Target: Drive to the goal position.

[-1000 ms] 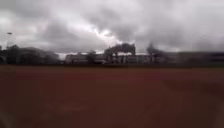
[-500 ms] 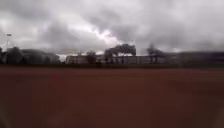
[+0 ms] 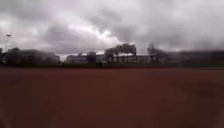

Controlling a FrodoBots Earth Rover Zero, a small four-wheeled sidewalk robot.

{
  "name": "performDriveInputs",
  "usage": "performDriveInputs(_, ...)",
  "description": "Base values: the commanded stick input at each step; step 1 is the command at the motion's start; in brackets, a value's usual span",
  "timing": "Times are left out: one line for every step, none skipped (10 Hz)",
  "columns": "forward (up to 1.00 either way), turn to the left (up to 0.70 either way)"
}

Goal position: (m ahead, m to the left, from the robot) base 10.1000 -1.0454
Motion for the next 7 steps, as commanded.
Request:
performDriveInputs(0.7,0.0)
performDriveInputs(0.7,0.0)
performDriveInputs(0.7,0.0)
performDriveInputs(0.7,0.0)
performDriveInputs(0.7,0.0)
performDriveInputs(0.7,0.0)
performDriveInputs(0.7,0.0)
